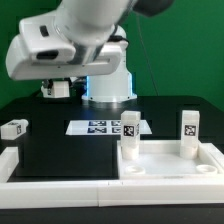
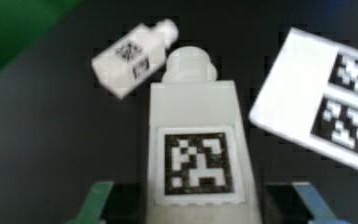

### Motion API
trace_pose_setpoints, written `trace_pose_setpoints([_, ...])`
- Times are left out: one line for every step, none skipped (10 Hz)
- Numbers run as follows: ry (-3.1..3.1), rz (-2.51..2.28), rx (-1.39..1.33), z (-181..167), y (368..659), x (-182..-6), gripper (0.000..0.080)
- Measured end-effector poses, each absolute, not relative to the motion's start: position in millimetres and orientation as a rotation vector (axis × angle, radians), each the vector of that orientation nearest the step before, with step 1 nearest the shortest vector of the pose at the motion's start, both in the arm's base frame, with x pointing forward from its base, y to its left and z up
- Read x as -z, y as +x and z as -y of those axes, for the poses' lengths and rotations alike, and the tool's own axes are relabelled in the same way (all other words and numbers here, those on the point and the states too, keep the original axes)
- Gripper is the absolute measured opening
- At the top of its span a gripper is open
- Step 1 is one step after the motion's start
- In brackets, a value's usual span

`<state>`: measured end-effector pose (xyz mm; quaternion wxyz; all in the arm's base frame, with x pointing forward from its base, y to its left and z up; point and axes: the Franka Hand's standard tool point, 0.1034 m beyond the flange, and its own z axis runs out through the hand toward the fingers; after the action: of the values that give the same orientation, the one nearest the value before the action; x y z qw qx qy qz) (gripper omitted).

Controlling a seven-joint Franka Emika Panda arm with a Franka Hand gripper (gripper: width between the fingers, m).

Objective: Assemble square table

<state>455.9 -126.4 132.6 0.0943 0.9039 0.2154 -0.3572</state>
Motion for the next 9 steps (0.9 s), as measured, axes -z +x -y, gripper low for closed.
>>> trace_pose_setpoints([2.705, -0.618, 1.010, 121.5, 457.4, -137.2, 0.0291])
trace_pose_setpoints([2.726, -0.583, 0.929, 94.3, 480.9, -155.1, 0.0291])
trace_pose_setpoints([2.766, -0.596, 0.817, 68.6, 510.9, -173.9, 0.0291])
trace_pose_setpoints([2.784, -0.526, 0.731, 49.4, 534.1, -191.4, 0.0291])
trace_pose_setpoints([2.823, -0.451, 0.622, 23.0, 555.7, -202.4, 0.0291])
trace_pose_setpoints([2.852, -0.456, 0.499, 10.6, 568.6, -200.4, 0.0291])
trace_pose_setpoints([2.870, -0.480, 0.416, 12.9, 569.7, -199.7, 0.0291])
trace_pose_setpoints([2.891, -0.490, 0.299, 13.6, 572.4, -200.6, 0.0291])
trace_pose_setpoints([2.908, -0.507, 0.176, 12.8, 573.8, -200.6, 0.0291])
